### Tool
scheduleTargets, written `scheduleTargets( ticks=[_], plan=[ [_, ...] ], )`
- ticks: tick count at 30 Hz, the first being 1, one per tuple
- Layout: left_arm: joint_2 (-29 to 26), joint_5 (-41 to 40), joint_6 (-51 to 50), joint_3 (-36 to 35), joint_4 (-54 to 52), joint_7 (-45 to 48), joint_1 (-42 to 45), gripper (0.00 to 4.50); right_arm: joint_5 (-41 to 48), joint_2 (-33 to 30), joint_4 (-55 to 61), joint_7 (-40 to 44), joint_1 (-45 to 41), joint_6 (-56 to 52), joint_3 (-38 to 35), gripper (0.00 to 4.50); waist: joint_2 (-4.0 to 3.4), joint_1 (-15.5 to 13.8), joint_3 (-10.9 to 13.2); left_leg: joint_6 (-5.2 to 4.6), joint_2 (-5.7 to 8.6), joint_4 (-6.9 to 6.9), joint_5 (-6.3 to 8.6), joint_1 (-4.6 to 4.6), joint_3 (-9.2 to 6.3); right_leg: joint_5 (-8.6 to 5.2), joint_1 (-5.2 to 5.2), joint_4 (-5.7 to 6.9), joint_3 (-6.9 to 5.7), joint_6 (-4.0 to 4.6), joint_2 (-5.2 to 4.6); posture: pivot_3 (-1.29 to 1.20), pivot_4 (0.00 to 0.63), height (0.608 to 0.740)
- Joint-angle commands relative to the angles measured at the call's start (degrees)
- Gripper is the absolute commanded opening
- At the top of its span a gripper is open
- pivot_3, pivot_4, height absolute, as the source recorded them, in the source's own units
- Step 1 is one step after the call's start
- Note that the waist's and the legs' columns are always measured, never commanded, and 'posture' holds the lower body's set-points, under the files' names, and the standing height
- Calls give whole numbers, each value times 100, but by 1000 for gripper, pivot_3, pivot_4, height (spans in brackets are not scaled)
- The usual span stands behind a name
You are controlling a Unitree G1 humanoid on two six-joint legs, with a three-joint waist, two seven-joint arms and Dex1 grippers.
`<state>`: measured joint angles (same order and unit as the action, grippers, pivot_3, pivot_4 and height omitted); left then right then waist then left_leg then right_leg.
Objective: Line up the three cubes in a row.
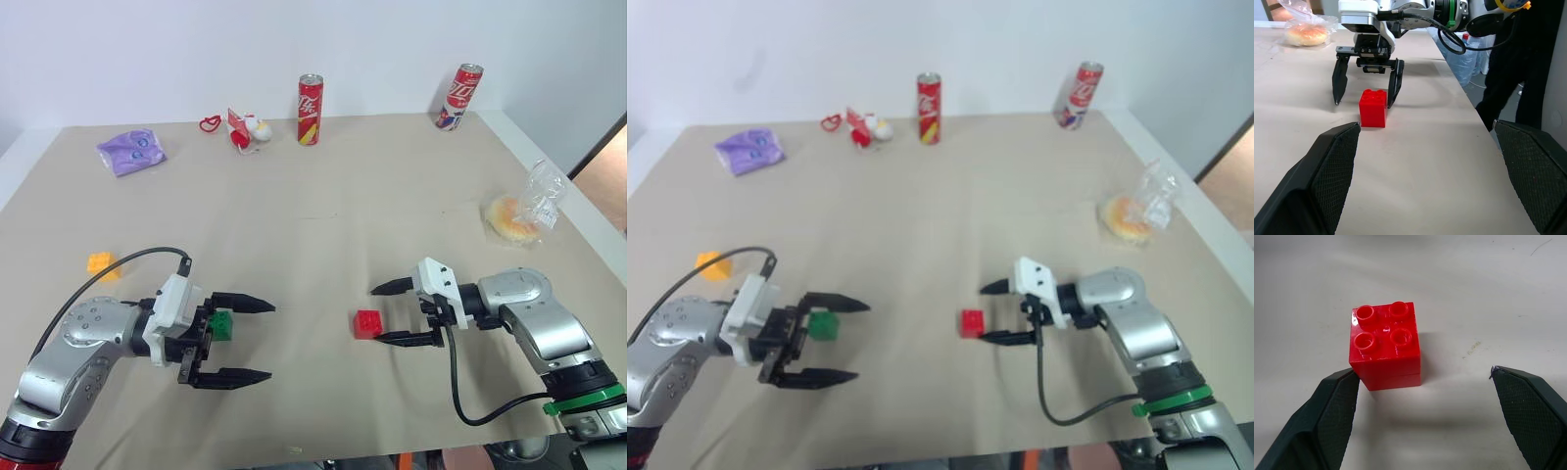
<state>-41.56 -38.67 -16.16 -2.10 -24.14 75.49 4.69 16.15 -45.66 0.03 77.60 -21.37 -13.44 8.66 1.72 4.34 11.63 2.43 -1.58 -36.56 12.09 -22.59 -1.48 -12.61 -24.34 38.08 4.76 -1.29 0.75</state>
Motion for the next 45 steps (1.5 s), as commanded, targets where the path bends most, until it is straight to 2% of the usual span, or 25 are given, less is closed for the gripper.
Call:
scheduleTargets(
  ticks=[1, 10, 17, 29, 32, 35, 39, 45],
  plan=[
    [13, -80, 17, -52, -59, -49, 62, 4500, 278, -102, 331, 202, -43, -182, -105, 4410, 0, 0, 0, 0, 0, 0, 0, 0, -1, 0, 0, 0, 0, 0, 0, 0, 150, 740],
    [11, -68, 9, -35, -34, -111, 144, 4500, 176, -20, 319, 127, -9, -122, -29, 4410, 0, 0, 0, 0, 0, 0, 0, 0, -1, 0, 0, 0, -1, 0, 0, 0, 150, 740],
    [18, -62, -8, -17, -32, -165, 217, 4500, -350, 116, 75, -122, 108, 482, 215, 4410, 0, 0, 0, 0, 0, 0, 0, 0, -1, 0, 0, 0, -1, 0, 0, 0, 150, 740],
    [-13, -68, -69, -13, -92, -261, 223, 4500, -374, 182, 29, -131, 95, 567, 308, 4410, 1, 1, 0, 0, 0, 0, 0, 2, -2, 0, 1, 0, -1, 0, 1, 0, 150, 740],
    [-8, -71, -82, -7, -97, -283, 241, 4500, -346, 180, 70, -114, 88, 526, 294, 3661, 1, 1, -1, 0, -2, 0, 0, 3, -2, 1, 1, 0, -1, -1, 2, 0, 150, 740],
    [-1, -57, -79, 8, -84, -294, 262, 4500, -341, 175, 72, -105, 83, 523, 282, 2526, 1, 1, 0, 0, -2, 0, 0, 2, -3, 0, 2, 0, -2, 0, 2, 0, 150, 740],
    [19, -26, -67, 46, -49, -305, 303, 4500, -354, 173, 40, -126, 52, 535, 259, 1221, 1, 1, 0, 0, -1, 0, 0, 1, -3, 0, 2, 0, -2, 1, 1, 0, 150, 740],
    [24, 0, -5, 56, 134, -233, 382, 4500, -419, 190, -128, -181, -59, 638, 219, 1212, 1, 1, -1, 0, -1, 0, 0, 2, -2, 1, 2, 0, -2, -2, 1, 0, 150, 740]
  ],
)
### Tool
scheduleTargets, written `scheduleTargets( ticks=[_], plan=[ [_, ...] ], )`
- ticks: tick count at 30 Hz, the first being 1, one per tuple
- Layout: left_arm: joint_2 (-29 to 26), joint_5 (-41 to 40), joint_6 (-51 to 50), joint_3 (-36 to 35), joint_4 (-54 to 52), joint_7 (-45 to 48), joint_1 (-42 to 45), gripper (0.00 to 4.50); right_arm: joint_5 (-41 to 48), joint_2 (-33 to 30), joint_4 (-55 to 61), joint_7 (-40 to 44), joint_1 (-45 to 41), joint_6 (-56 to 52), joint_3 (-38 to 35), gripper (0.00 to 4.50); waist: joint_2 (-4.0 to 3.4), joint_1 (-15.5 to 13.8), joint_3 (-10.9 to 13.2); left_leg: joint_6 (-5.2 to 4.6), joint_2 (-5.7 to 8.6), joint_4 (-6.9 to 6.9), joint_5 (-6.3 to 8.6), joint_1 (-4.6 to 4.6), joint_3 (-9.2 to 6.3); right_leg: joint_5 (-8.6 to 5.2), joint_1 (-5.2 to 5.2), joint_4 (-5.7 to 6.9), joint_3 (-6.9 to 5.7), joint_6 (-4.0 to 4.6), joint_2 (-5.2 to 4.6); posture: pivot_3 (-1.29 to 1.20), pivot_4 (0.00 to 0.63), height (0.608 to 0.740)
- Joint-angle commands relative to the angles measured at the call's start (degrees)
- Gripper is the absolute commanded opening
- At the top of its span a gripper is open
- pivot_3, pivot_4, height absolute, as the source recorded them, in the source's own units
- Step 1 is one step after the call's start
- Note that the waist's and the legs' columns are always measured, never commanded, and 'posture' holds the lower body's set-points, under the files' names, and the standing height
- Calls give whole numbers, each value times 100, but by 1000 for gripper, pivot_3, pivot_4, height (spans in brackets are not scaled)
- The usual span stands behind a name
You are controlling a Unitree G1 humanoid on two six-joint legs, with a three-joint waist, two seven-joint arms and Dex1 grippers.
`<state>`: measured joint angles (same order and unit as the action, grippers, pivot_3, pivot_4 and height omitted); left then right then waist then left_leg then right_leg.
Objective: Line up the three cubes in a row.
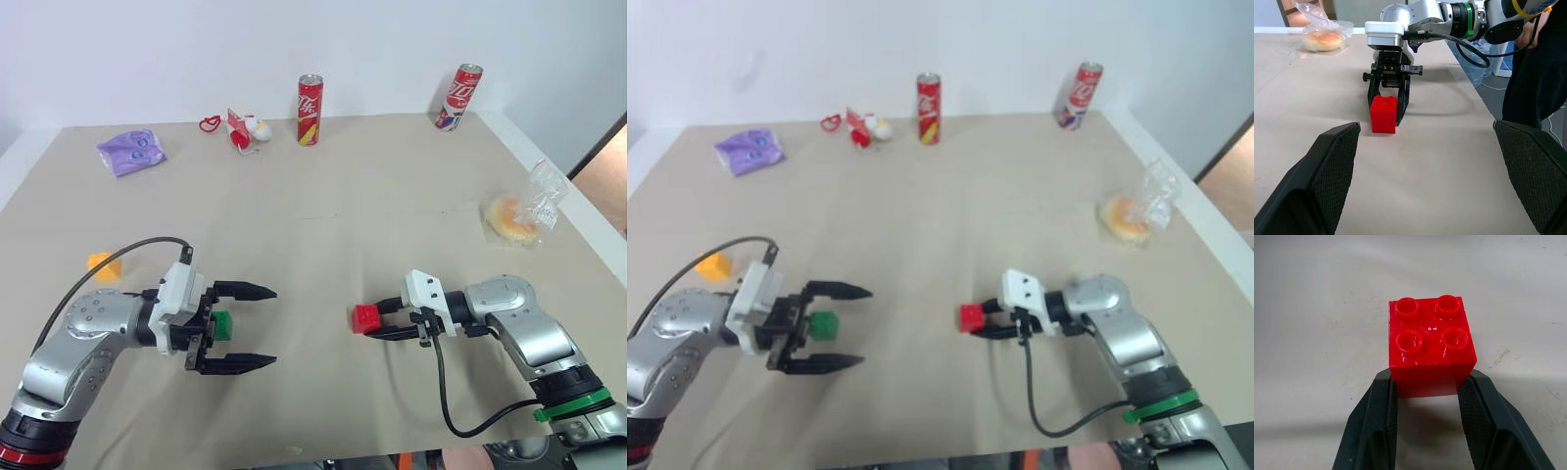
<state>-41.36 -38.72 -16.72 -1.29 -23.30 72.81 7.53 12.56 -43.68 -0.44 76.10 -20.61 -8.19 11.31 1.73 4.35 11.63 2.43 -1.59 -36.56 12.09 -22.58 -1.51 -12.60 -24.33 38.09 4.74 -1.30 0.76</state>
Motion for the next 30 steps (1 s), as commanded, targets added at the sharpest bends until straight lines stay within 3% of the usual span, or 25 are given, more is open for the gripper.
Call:
scheduleTargets(
  ticks=[1, 8, 14, 22, 30],
  plan=[
    [4, 8, 62, -21, 92, 56, 120, 4500, -84, 9, -200, -68, -224, 148, -80, 1212, 0, 0, 0, 0, 0, 0, 0, 0, 0, 0, 0, 0, 0, 0, 0, 0, 150, 740],
    [20, 16, 71, 109, 338, 243, 381, 4500, -270, 250, -2118, -204, -1502, 602, -253, 1212, 4, 9, 3, -4, 2, -7, -4, 2, 15, 15, -1, 0, 9, -4, -1, 0, 150, 740],
    [45, 20, 24, 155, 433, 284, 559, 4500, -442, 605, -3783, 336, -2614, 1183, -64, 1212, 9, 14, 6, -5, -2, 3, -2, 2, 13, 21, -3, -1, 9, -15, 3, 0, 150, 740],
    [-27, -41, -75, 24, 237, 135, 380, 4500, -747, 1122, -4850, 1215, -3208, 1524, 252, 1212, 9, 17, 6, -11, -2, 12, 4, 0, 7, 13, -4, -1, 6, -9, 2, 0, 150, 740],
    [-125, -146, -206, -194, -68, -90, 104, 4500, -1136, 1467, -5586, 1270, -3493, 2048, 306, 1212, 10, 47, 6, -10, -8, 11, 2, 11, 8, 20, 0, 2, 6, -6, 8, 0, 150, 740]
  ],
)
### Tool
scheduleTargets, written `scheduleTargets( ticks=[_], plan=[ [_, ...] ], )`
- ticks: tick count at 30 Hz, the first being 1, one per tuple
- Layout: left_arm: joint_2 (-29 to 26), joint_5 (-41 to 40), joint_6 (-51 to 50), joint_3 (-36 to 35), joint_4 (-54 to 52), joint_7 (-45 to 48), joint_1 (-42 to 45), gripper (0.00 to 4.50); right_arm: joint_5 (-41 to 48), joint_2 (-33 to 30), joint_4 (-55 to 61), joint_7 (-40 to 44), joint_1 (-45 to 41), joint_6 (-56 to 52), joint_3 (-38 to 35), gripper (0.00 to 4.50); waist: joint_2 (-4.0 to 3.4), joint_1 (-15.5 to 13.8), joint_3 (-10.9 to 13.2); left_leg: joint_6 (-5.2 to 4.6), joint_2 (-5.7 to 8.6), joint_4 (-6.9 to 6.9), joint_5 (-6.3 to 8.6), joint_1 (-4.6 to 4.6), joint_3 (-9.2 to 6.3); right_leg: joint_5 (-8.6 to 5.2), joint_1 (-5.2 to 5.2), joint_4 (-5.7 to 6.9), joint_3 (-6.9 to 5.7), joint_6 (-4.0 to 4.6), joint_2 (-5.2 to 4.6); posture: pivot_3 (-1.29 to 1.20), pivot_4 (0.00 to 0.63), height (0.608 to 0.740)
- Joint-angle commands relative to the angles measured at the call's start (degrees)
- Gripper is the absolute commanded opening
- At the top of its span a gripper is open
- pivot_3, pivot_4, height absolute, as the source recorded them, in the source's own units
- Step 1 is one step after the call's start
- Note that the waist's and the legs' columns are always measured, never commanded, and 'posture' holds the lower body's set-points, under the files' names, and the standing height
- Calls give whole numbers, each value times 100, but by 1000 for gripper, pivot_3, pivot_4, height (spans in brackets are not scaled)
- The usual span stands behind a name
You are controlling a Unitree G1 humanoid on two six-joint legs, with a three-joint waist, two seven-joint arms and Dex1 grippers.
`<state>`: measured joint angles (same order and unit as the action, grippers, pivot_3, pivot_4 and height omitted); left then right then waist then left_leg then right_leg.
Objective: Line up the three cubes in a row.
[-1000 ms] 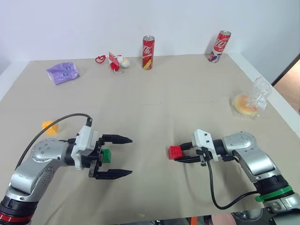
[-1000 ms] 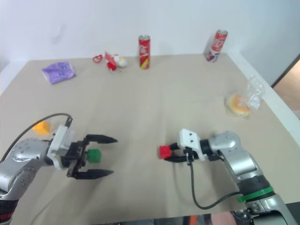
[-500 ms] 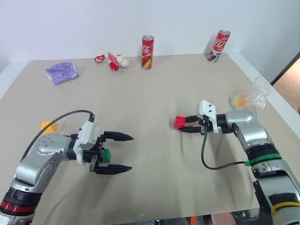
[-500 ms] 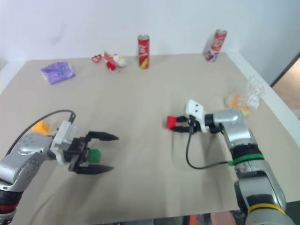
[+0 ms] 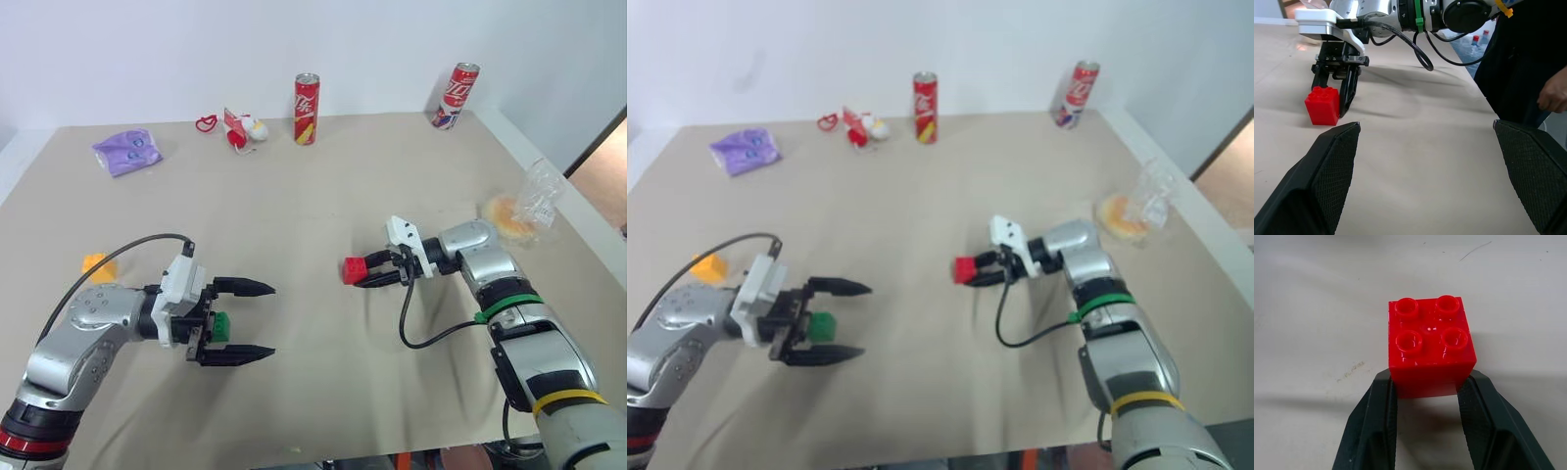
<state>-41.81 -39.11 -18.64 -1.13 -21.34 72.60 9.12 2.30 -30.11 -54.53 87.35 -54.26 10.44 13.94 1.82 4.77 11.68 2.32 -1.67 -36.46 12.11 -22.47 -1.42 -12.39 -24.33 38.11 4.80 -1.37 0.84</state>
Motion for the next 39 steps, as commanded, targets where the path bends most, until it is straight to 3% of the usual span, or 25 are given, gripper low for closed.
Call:
scheduleTargets(
  ticks=[1, 11, 13, 16, 22, 32, 39],
  plan=[
    [-85, -112, -28, -227, -293, -101, -85, 4500, -140, 135, -241, 150, -149, 231, 39, 1212, 0, 14, 0, 0, -1, 0, 0, 3, 0, 1, 1, 1, 0, 1, 1, 0, 150, 740],
    [-83, -107, -42, -277, -393, -251, -174, 4500, -283, 214, -582, 191, -215, 504, 8, 1212, 0, 28, 0, 1, -9, 0, -1, 8, -2, 4, 2, 6, 1, 6, 12, 0, 150, 740],
    [-66, -95, -25, -259, -387, -266, -164, 4500, -231, 225, -606, 213, -250, 488, -60, 2254, 1, 28, -1, 1, -9, 0, -1, 9, -1, 4, 3, 6, 1, 6, 12, 0, 150, 740],
    [-41, -63, 10, -229, -362, -271, -157, 4500, -210, 202, -622, 249, -289, 425, -108, 2361, 2, 49, -1, 3, -10, -1, -3, 13, -1, 8, 6, 6, 3, 8, 12, 0, 150, 740],
    [12, -31, 49, -175, -287, -248, -94, 4500, -385, 22, -633, 62, -313, 415, -50, 4089, 2, 77, -1, 0, -7, -10, -15, 14, 5, 12, 9, 5, 9, 21, 11, 0, 150, 740],
    [30, 23, 152, -286, -155, -234, -155, 4500, -661, -854, -334, 118, -418, 602, -78, 4089, 1, 29, 0, -23, 19, -13, -42, -5, 20, 24, 10, -3, 13, 4, -20, 0, 150, 740],
    [63, 60, 228, -839, 15, -709, -488, 4500, -395, -1356, -93, -35, -724, 383, -505, 4089, 3, 48, 3, -24, 8, 12, -32, -7, 30, 11, -10, -4, 21, 10, -12, 0, 150, 740]
  ],
)
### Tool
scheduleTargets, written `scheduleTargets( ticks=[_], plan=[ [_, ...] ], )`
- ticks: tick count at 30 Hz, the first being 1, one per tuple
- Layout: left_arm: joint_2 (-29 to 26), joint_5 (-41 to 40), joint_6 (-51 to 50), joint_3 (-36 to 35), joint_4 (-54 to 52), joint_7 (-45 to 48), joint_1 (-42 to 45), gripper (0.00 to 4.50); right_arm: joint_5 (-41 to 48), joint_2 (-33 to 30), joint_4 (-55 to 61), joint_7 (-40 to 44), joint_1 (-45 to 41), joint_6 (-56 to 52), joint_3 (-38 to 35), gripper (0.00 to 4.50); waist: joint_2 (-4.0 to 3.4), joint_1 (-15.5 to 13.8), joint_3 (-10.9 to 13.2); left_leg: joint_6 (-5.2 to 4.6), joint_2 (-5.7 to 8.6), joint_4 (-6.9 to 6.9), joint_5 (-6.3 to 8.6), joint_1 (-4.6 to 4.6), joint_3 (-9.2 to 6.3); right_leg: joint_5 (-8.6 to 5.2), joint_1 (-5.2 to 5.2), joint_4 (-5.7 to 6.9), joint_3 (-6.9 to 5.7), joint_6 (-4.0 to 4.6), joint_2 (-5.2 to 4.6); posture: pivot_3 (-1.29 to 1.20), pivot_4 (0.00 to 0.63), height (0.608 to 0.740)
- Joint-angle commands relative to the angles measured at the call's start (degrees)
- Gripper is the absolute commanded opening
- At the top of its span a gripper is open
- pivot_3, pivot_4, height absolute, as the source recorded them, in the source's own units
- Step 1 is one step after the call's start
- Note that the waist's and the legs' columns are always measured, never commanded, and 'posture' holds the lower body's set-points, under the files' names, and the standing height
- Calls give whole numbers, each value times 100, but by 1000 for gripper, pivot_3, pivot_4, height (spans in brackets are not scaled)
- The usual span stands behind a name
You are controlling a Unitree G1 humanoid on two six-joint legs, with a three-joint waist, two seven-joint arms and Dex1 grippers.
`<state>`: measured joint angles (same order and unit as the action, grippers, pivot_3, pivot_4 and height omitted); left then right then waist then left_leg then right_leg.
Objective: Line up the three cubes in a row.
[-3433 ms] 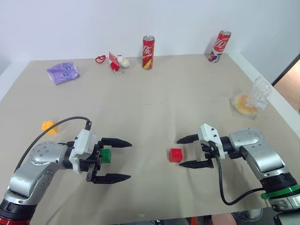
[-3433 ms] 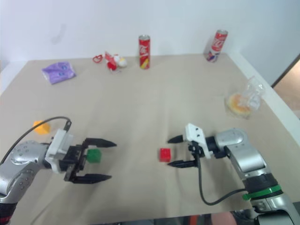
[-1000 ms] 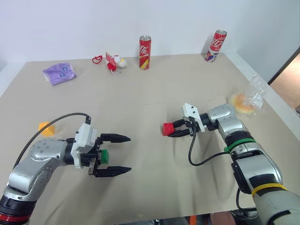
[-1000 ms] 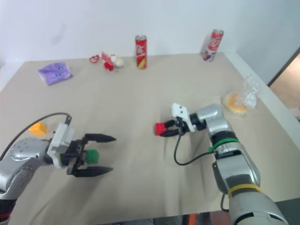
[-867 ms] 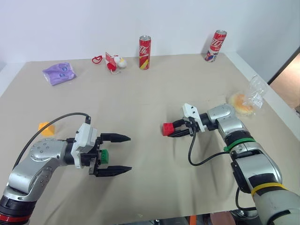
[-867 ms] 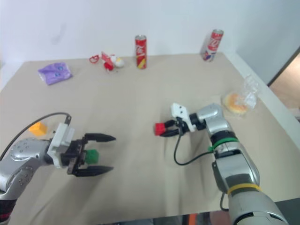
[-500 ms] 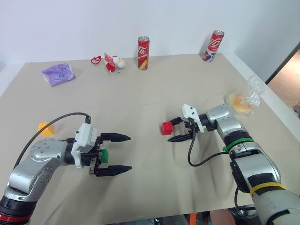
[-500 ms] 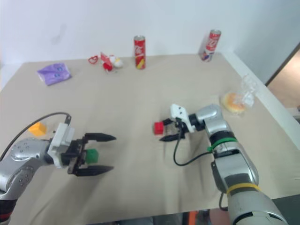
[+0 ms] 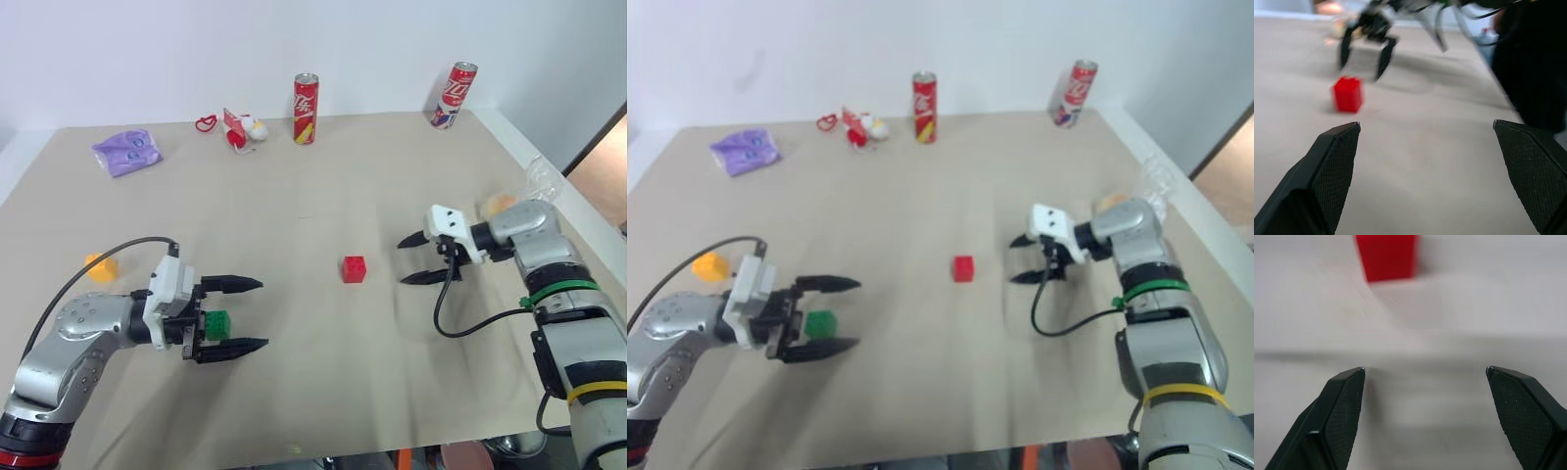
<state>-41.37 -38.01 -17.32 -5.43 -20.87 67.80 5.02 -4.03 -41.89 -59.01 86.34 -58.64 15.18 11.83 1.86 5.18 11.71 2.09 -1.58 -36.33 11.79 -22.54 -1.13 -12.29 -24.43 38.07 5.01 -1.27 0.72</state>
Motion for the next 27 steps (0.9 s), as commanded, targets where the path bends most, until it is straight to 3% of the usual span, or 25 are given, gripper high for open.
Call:
scheduleTargets(
  ticks=[1, 8, 15, 21, 27],
  plan=[
    [41, -144, 30, -539, -22, -346, -80, 4500, 312, -205, 439, 102, -313, -154, -367, 4089, 0, 14, 0, 0, -4, 3, 0, 1, -2, 0, 0, 1, -2, 0, 4, 0, 150, 740],
    [-104, -891, -279, -1587, 190, -658, 93, 4500, 1502, -29, 1557, 453, -569, -1820, -1018, 4089, 1, 29, 2, 0, -9, 4, 0, 2, -8, -2, -1, 5, -9, 4, 8, 0, 150, 740],
    [-812, -737, -320, -2200, 283, 301, -934, 4500, 2782, 290, 3712, 558, -93, -3599, -1059, 4089, 3, 45, 3, 10, -11, 6, 11, -1, -8, -21, -5, 5, -16, 18, 5, 0, 150, 740],
    [-1022, -313, 114, -2218, 492, 1034, -1685, 4500, 3491, 373, 5151, 504, 433, -4387, -858, 4089, 2, 10, 3, 10, -18, 5, 15, -73, -19, -17, -79, 17, -34, 8, 5, 0, 150, 740],
    [-1041, 92, 585, -1991, 824, 1521, -1796, 4500, 3661, 383, 5514, 336, 596, -4563, -783, 4089, 2, -50, 3, 11, -18, 1, 15, -75, -15, -25, -81, 16, -37, 22, 2, 0, 150, 740]
  ],
)
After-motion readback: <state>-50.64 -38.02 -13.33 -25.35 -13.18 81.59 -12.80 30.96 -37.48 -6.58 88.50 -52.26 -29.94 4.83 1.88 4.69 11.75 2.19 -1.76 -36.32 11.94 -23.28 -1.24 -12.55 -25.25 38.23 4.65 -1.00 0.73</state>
